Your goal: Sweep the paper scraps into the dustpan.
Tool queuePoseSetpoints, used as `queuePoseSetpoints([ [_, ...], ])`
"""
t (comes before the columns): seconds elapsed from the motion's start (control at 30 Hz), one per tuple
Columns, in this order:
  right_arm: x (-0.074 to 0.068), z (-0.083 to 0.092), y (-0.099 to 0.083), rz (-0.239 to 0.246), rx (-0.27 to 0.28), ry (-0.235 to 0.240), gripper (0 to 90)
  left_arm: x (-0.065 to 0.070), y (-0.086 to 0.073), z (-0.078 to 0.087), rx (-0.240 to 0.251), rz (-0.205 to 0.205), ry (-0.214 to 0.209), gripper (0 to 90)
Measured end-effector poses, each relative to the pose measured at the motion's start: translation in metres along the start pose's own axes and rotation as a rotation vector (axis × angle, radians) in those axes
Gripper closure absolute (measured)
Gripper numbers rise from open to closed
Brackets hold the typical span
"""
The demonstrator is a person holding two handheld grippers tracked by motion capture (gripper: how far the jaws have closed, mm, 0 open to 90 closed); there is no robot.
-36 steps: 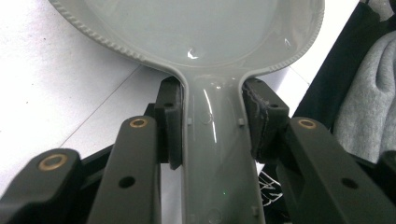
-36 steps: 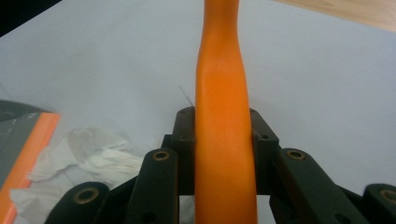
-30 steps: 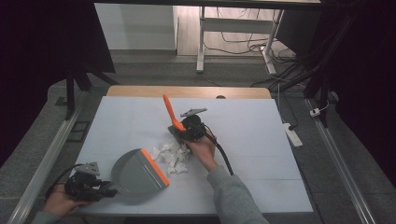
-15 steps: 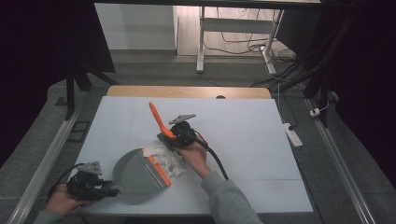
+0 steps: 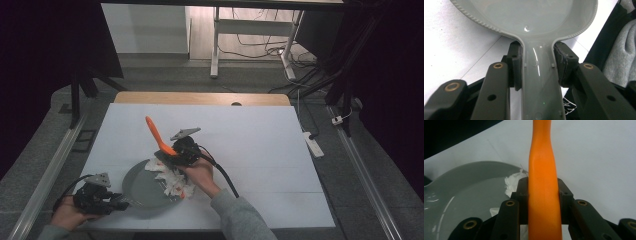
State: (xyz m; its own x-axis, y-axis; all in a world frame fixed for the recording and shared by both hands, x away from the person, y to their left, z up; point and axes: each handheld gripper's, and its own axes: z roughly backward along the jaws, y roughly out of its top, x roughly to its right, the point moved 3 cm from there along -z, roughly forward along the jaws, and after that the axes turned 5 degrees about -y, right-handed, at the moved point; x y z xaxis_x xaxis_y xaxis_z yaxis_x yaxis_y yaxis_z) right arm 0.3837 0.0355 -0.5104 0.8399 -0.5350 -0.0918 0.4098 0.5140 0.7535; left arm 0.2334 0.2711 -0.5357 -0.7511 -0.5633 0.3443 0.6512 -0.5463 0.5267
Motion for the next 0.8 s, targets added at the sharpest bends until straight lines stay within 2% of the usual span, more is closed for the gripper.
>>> queuePoseSetpoints([
  [0.07,-0.002,0.001,0.001,0.009,0.004,0.007,71.0,0.000,0.000,0.000,0.000,0.000,-0.001,61.7],
  [0.17,-0.003,0.011,0.006,0.017,0.045,0.013,71.0,0.000,0.000,0.000,0.002,0.000,-0.001,61.7],
  [0.27,0.005,0.023,0.009,0.019,0.078,-0.021,71.0,0.000,0.000,0.000,0.002,-0.001,-0.002,61.7],
  [0.47,0.026,0.046,0.008,-0.015,0.114,-0.067,71.0,0.000,-0.001,0.000,-0.001,-0.002,-0.006,61.7],
  [0.6,0.034,0.053,0.004,-0.024,0.116,-0.086,71.0,0.000,-0.002,0.000,-0.002,-0.003,-0.008,61.7],
  [0.63,0.038,0.054,0.000,-0.029,0.108,-0.104,71.0,0.001,-0.002,0.000,-0.002,-0.002,-0.009,61.7],
  [0.8,0.048,0.051,-0.007,-0.055,0.085,-0.140,71.0,0.002,-0.002,0.000,-0.008,-0.003,-0.009,61.7],
])
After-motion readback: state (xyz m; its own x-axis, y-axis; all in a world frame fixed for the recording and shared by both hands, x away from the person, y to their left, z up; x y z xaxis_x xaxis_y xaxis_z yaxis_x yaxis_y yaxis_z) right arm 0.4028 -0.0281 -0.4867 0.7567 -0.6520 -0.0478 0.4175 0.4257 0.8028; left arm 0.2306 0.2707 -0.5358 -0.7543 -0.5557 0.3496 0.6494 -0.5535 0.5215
